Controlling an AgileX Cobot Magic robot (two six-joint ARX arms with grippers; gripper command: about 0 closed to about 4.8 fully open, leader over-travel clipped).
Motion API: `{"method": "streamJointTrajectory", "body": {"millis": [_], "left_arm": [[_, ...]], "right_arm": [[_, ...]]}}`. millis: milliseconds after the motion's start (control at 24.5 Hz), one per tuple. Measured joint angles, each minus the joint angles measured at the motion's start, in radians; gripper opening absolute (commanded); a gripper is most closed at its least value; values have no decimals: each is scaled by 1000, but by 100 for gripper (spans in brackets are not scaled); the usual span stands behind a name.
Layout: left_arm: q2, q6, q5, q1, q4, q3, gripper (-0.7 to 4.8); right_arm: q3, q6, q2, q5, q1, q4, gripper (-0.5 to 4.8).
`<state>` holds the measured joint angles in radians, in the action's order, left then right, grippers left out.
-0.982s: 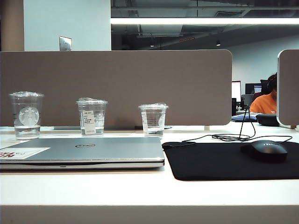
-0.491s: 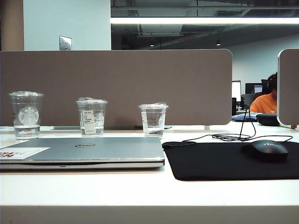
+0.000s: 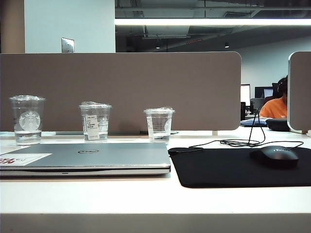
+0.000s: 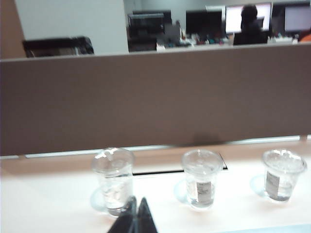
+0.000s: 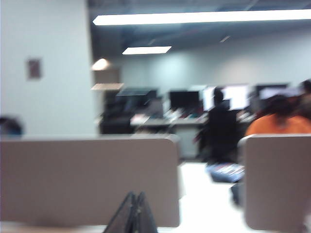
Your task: Pick up the coffee cup on the middle and place it on the right side of the laptop.
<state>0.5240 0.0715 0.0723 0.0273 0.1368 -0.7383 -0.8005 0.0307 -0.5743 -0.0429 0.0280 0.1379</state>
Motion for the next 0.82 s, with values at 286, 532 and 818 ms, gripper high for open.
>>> {"method": "streamJointTrajectory", "body": {"millis": [286, 532, 818], "left_arm": [[176, 3, 48, -11, -90, -20, -2], [340, 159, 22, -171, -232, -20, 403], [532, 162, 13, -248, -383, -21, 479]], "right_arm": [[-220, 1, -277, -277, -26, -205, -5], [-369, 0, -468, -298, -125, -394, -5], [-402, -1, -589, -300, -172, -322, -5]]}}
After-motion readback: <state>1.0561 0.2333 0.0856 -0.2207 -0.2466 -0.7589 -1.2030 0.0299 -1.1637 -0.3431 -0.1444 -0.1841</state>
